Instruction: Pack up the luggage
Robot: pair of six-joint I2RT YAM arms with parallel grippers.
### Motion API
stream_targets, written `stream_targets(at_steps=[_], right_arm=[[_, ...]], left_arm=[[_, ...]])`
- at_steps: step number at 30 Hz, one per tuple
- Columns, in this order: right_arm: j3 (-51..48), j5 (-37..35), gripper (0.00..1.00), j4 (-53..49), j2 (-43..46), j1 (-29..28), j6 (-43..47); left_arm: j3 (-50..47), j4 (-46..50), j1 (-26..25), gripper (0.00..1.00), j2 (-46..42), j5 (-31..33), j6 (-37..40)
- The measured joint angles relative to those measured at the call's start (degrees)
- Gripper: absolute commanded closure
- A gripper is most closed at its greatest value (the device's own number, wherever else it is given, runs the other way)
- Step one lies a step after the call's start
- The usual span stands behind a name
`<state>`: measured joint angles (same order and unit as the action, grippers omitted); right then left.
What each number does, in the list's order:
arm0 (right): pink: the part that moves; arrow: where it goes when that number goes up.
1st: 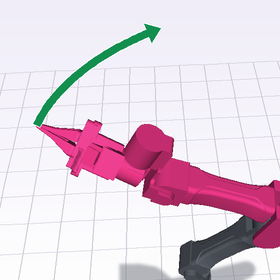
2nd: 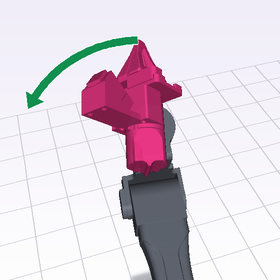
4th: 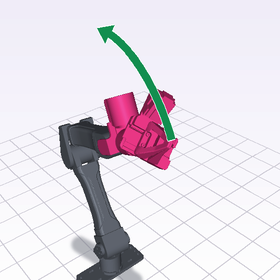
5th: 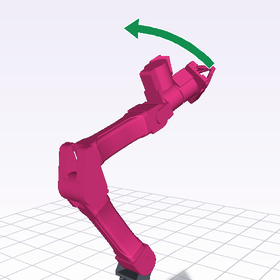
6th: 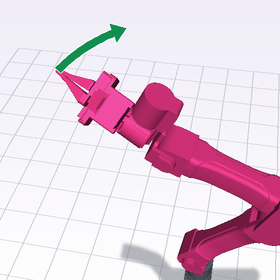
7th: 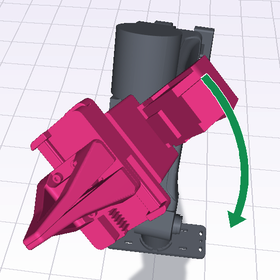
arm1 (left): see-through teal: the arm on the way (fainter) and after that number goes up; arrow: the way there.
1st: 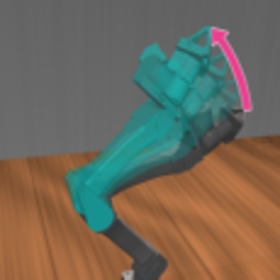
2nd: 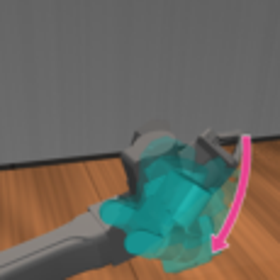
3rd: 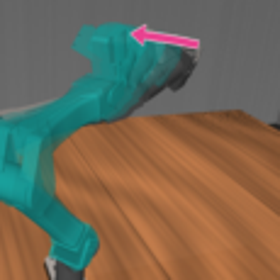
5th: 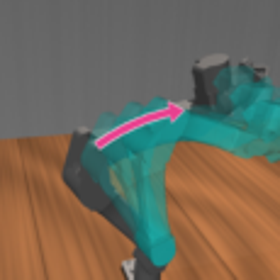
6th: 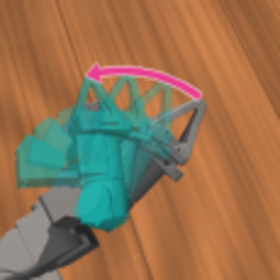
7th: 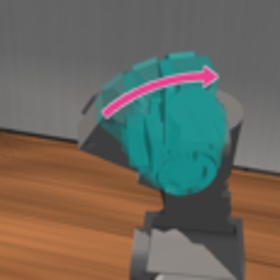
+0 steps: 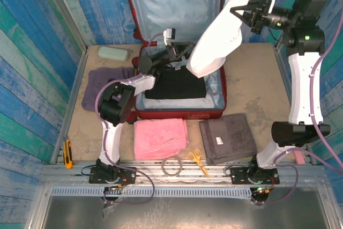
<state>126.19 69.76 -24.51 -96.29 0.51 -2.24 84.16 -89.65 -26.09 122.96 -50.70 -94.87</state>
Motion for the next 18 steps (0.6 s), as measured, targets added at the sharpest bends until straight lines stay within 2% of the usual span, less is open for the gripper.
stream_targets(at_steps=[10,18], right_arm=[[5.29,7.34,0.99,11.23,-3.52,0.96,-8.04],[6.25,8.26,0.99,16.68,-3.85,1.66,-13.51]], left_arm=[[0.02,-0.26,-3.17,0.07,0.00,-1.09,-5.07],[-0.26,-0.33,-3.67,0.07,0.00,2.05,-7.52]])
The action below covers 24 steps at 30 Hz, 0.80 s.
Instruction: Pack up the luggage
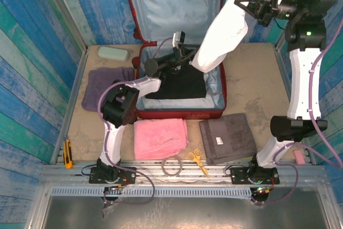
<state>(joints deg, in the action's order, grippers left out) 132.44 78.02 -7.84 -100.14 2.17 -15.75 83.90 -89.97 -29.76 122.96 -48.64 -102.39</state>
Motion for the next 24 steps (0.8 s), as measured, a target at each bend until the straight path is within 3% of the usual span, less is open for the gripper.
stream_targets(at_steps=[6,10,15,19,24], right_arm=[[-0.17,-7.39,1.00,-3.74,0.02,2.16,-3.28],[-1.66,-11.98,0.99,-8.44,0.11,2.29,-3.19],[-2.19,-16.11,1.00,-14.64,-0.22,1.99,-3.37],[-2.19,-19.76,0.99,-18.51,-0.79,1.51,-3.89],[-2.54,-24.44,1.00,-22.62,-2.40,0.15,-5.25]], left_arm=[[-11.54,2.99,3.39,0.07,-0.22,6.43,4.52],[-20.33,17.88,8.35,0.07,-2.73,9.25,15.17],[-23.19,35.15,10.67,0.07,-11.69,12.17,26.03],[-27.32,34.36,10.14,0.07,-18.32,13.81,20.04],[-37.70,27.50,6.05,0.07,-22.16,21.14,0.13]])
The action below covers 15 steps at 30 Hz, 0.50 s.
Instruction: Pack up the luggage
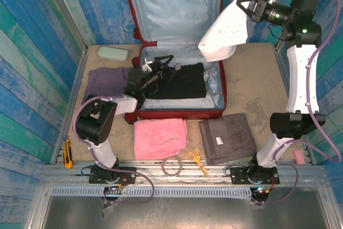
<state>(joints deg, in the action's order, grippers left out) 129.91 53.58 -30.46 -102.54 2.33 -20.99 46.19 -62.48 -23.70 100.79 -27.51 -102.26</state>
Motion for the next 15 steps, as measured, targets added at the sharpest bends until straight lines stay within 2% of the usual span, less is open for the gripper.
stream_targets(at_steps=[3,6,15], right_arm=[[-1.40,-2.91,1.00,-1.20,-0.59,-1.29,-1.20],[-2.25,-5.29,0.99,-2.29,-0.94,-2.51,-2.21],[-6.27,-8.33,1.00,-2.05,-0.90,-4.39,-3.30]], left_arm=[[-0.28,1.09,-3.78,0.07,0.00,2.64,-8.11],[2.23,1.09,-5.75,0.07,-0.02,4.76,-12.48],[3.26,3.80,-5.88,0.07,-3.52,13.97,-16.83]])
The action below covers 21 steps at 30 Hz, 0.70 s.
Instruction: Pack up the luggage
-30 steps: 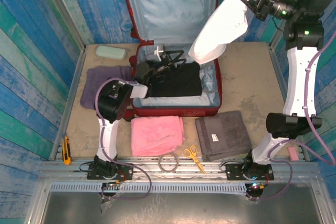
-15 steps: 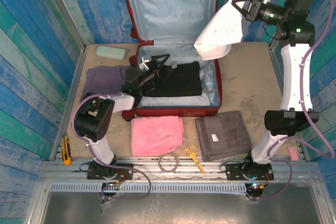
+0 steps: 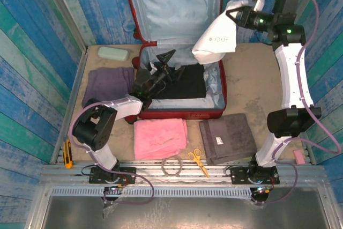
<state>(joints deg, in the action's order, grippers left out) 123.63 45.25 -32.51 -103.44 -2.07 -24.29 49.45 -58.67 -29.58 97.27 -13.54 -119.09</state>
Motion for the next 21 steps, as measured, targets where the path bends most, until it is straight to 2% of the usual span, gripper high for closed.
stream_targets(at_steps=[9,21], right_arm=[[-1.88,-1.73,0.99,1.16,0.00,-1.22,-1.25],[-1.88,-4.17,1.00,2.08,0.00,-4.20,-3.13]], left_arm=[[4.20,2.08,-1.33,0.07,-0.04,3.32,-0.04],[9.03,1.66,-3.21,0.07,2.56,3.65,-0.04]])
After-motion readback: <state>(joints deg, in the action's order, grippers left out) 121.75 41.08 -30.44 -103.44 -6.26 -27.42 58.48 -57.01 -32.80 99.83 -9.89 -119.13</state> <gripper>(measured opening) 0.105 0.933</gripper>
